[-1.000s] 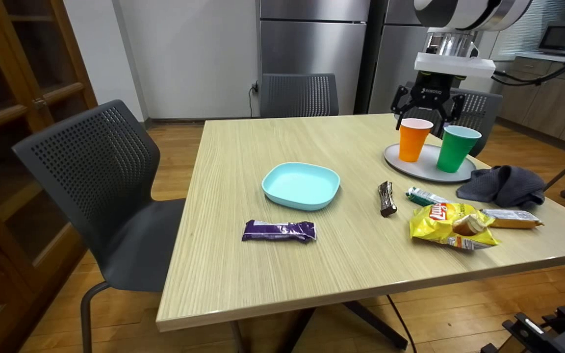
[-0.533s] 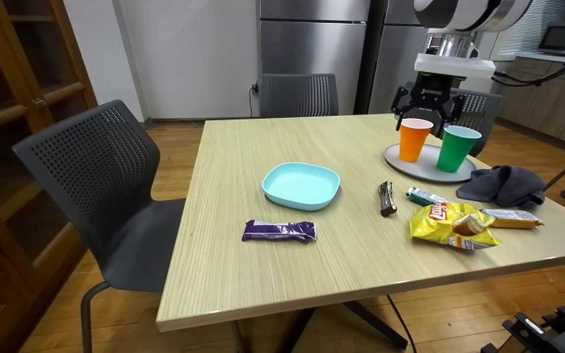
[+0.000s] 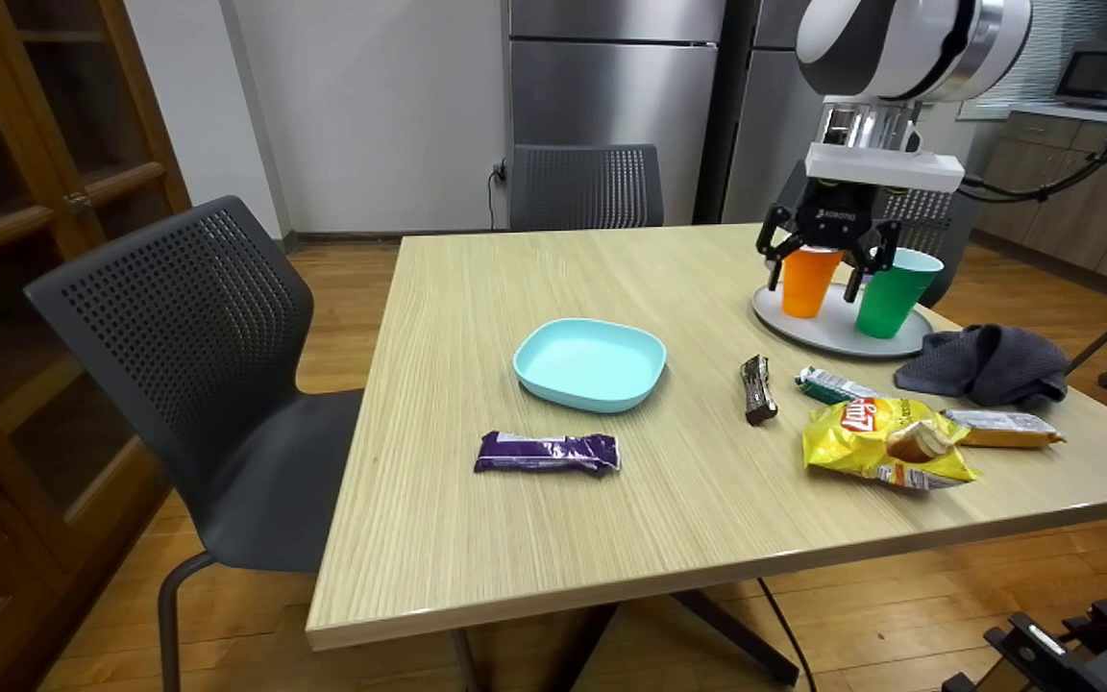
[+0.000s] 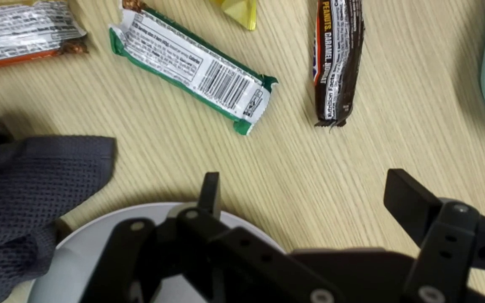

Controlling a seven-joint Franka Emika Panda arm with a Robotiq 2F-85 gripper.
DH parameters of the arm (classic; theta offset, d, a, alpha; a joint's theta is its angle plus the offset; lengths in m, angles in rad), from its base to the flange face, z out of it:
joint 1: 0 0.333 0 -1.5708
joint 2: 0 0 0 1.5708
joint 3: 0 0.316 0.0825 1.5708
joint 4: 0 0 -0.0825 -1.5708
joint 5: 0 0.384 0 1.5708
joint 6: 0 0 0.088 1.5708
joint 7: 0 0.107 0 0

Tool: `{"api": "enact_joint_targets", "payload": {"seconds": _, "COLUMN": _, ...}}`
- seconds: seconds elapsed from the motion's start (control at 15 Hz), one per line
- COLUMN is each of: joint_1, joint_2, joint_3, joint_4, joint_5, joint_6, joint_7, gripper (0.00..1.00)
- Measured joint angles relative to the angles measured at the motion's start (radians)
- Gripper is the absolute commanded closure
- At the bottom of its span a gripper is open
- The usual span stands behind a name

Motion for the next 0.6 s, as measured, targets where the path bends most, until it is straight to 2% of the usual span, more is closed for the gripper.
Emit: {"api": "enact_joint_targets", "payload": {"seconds": 0.6, "joint_1": 0.050, "joint_2": 0.014, "joint_3": 0.028, "joint_4": -0.102, "joint_5": -0.064, "joint_6": 0.092, "joint_7": -0.044, "gripper": 0.00}}
